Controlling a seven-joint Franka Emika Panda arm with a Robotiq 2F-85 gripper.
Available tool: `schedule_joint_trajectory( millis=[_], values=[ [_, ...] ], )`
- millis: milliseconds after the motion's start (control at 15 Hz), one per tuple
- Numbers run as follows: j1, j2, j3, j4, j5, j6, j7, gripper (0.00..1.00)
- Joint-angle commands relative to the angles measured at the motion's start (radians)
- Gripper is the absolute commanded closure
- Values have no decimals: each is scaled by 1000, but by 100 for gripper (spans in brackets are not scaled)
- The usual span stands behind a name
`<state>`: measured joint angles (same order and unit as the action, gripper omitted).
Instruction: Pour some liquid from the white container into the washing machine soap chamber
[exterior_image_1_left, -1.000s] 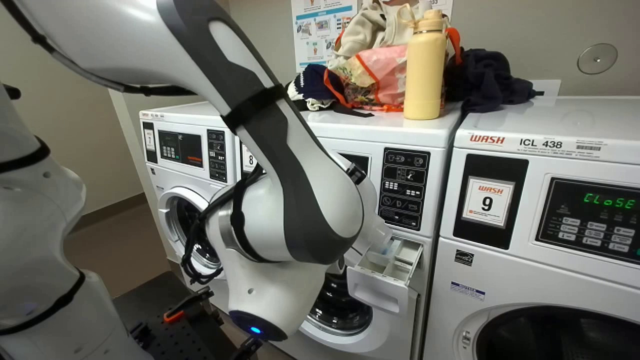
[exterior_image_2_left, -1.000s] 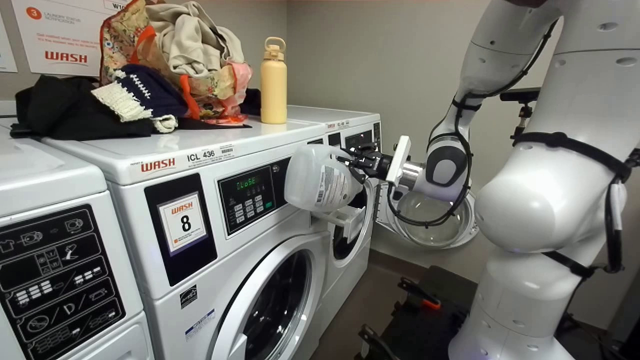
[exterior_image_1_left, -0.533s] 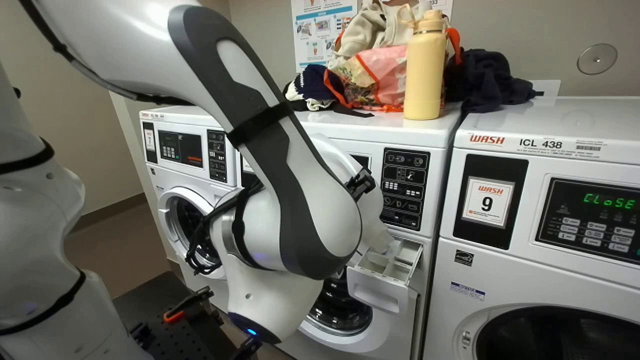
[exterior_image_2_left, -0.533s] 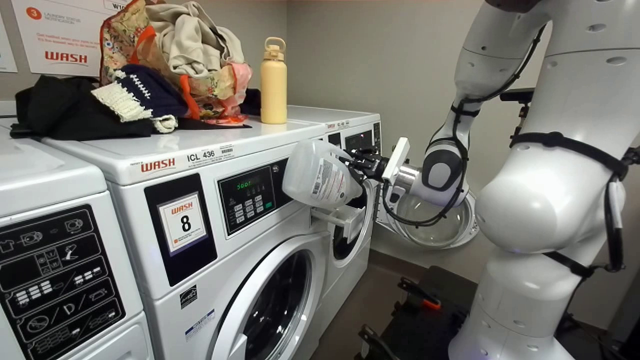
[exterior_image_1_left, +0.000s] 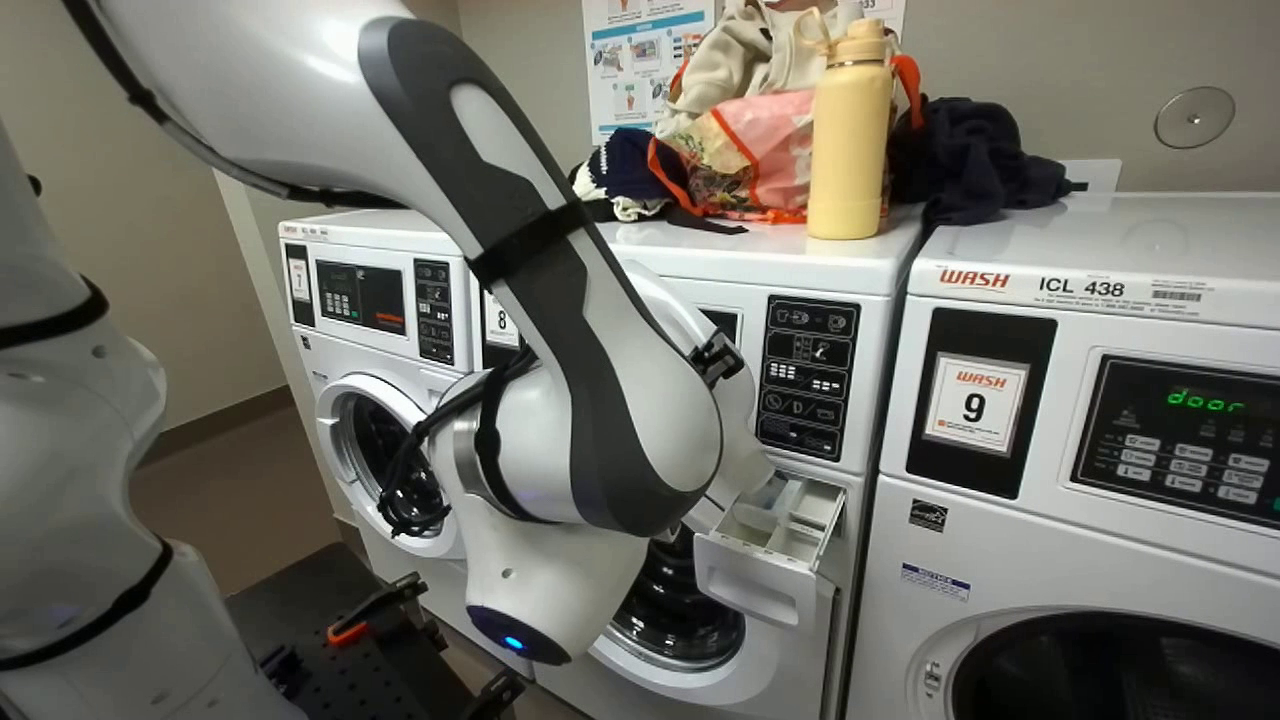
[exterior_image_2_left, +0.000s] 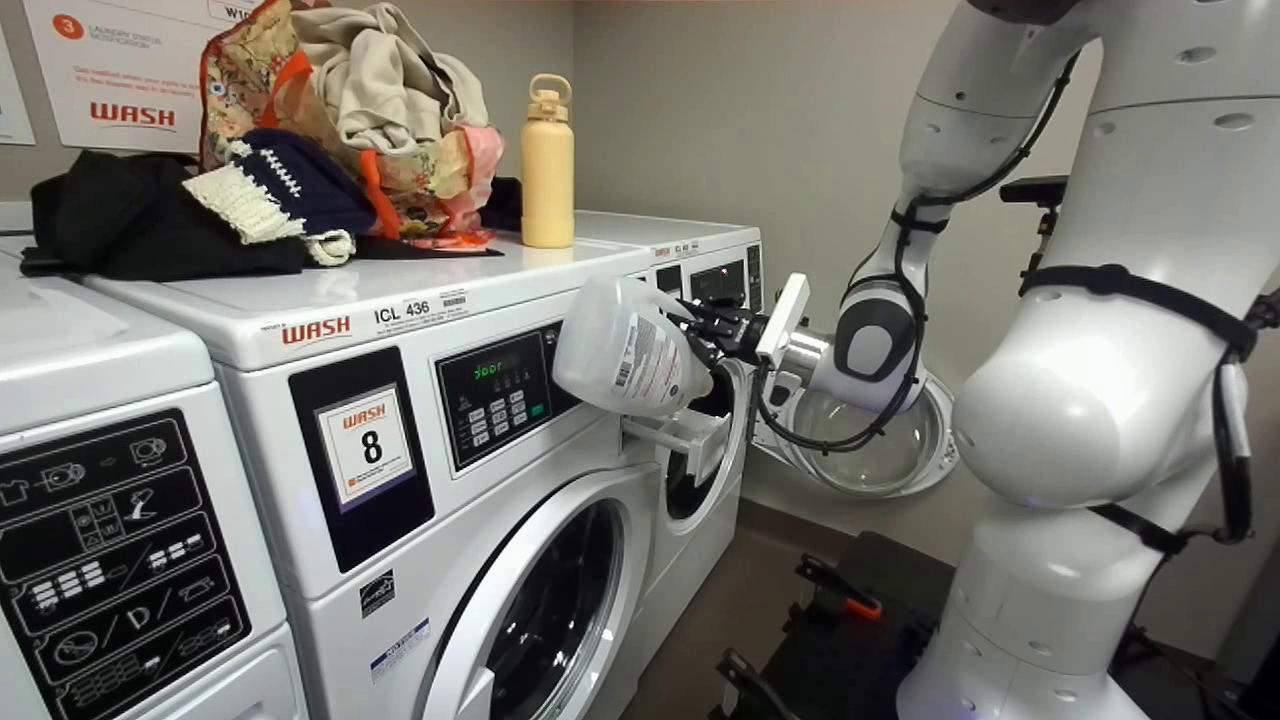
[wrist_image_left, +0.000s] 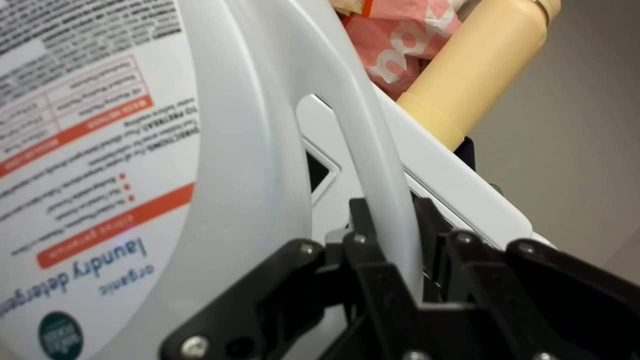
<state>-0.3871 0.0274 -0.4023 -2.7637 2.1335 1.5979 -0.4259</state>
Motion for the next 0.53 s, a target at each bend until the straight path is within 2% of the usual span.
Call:
schedule_joint_trajectory(
  millis=[0,467],
  values=[
    [8,-15,10,11,23,-43,60,93],
    [10,-2,8,11,15,-49,58,93]
  ],
)
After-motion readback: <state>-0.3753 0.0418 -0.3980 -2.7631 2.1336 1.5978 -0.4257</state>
